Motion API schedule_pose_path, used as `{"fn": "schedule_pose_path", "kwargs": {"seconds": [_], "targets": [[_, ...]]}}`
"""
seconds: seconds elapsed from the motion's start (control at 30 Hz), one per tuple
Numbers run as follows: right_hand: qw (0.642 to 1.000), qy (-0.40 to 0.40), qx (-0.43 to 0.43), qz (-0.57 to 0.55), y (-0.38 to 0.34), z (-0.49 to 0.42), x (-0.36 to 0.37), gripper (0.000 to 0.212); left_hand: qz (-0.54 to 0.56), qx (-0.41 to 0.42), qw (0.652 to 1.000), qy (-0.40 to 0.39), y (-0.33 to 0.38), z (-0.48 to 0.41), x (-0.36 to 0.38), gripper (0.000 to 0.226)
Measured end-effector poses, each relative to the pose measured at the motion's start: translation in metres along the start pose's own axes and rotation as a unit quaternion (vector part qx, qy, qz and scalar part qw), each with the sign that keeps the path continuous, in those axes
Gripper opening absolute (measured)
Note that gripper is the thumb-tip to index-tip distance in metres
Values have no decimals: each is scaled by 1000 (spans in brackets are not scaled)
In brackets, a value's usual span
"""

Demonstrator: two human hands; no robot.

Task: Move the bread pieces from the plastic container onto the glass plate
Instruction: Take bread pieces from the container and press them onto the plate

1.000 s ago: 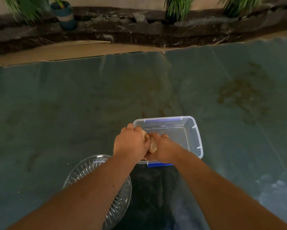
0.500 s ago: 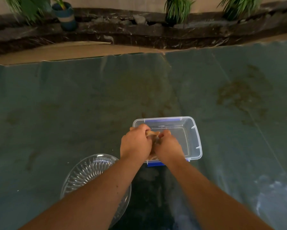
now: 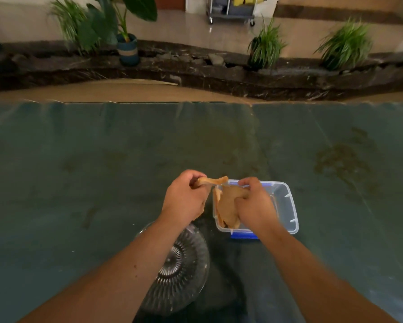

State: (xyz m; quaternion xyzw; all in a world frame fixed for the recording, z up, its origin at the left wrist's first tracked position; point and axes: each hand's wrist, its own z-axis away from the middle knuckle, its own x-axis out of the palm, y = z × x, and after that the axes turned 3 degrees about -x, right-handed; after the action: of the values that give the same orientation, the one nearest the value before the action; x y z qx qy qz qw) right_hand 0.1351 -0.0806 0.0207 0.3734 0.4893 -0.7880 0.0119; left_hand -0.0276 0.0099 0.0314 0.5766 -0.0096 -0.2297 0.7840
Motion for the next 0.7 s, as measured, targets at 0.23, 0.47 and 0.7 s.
{"fn": "schedule_pose_path", "kwargs": {"seconds": [0.23,0.47,0.7], "targets": [[993,-101,-23,55,-23,39,59,37,44,-81,996,-20,-26,40,-78,17],[968,-242,37,49,1,43,121,42,69,-227,966,-104,-80,44,-119,20],[957,-171,-10,235,45,46,155,67,-281,-163,946,0,-149,15,-132,61]]}}
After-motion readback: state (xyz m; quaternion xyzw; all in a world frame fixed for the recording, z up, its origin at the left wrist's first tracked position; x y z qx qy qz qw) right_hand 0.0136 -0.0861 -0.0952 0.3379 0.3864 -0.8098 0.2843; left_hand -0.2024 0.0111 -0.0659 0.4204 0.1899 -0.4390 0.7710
